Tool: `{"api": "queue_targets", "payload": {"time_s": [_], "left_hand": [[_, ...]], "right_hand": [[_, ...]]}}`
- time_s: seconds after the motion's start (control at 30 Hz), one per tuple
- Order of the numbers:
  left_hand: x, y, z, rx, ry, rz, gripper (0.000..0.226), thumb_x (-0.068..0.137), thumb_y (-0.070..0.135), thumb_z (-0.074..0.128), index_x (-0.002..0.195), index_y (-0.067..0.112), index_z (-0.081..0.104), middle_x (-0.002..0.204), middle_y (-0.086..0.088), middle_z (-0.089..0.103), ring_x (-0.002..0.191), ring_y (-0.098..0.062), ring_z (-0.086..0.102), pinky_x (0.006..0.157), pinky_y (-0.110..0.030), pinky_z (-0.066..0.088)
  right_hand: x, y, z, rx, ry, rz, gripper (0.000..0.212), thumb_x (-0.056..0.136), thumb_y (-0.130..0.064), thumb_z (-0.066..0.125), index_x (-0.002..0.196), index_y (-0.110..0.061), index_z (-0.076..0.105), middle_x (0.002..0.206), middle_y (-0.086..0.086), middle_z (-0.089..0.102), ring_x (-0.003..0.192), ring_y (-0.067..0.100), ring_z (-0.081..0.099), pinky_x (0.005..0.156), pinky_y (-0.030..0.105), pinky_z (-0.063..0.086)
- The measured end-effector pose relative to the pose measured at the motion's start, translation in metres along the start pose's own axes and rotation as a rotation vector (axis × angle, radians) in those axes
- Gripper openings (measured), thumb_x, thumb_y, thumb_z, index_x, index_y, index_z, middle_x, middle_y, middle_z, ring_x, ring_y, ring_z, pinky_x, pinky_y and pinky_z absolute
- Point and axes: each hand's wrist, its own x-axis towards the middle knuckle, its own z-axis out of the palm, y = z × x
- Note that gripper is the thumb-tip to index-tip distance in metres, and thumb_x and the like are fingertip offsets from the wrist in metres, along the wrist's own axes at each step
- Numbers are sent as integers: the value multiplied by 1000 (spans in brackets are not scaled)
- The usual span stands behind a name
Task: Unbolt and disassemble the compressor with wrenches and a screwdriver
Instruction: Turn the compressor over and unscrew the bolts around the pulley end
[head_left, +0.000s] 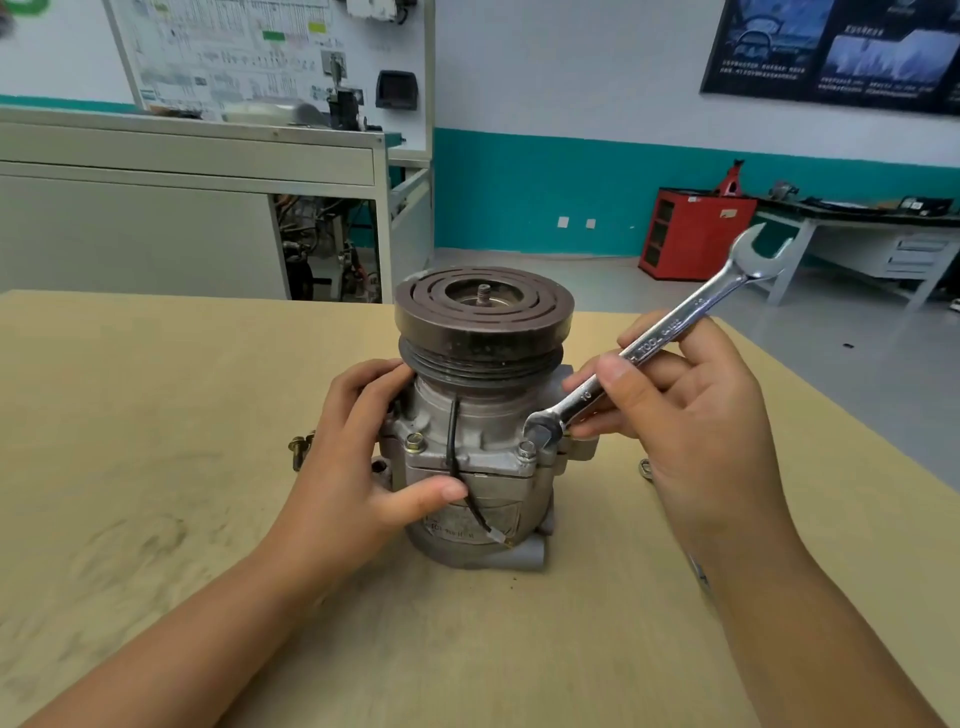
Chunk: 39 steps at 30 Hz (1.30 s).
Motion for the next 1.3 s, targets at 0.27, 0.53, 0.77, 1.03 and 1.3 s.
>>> {"api": "queue_targets", "payload": {"time_s": [0.27,0.53,0.77,1.03,1.3], "left_hand": [[-2,4,-1,-13,-23,-20,82,57,85,57,127,51,33,131,34,26,124,10,36,94,-5,38],[-1,6,-2,-26,-30,-15,81,58,84,57,127,51,33,130,36,26,124,10,35,93,-4,37],[-2,5,-2,-17,-33,-17,80,59,83,58,128,51,31,131,37,25,124,10,34,94,-3,36],[-3,5,-2,6,-35,-27,82,59,86,55,128,53,29,131,38,24,124,12,34,93,-7,38],[-3,3,-3,-14,-35,-42,84,58,88,54,130,51,30,134,35,24,126,9,35,96,-18,39]], "right_hand": [[4,-5,-12,86,7,16,32,86,-15,53,116,-27,52,71,6,69,51,15,60,48,20,46],[10,1,-18,184,27,86,8,83,-17,63,87,-11,61,69,3,71,68,13,66,61,18,50],[8,1,-18,202,110,-30,17,83,-36,59,73,-25,68,51,-8,46,50,7,41,52,18,38],[12,6,-22,27,249,-38,34,96,-28,37,73,-28,63,51,-15,33,44,6,28,43,20,24],[36,-16,-4,140,-184,-63,39,94,-31,39,69,-24,68,51,-6,36,43,8,29,41,21,21]]}}
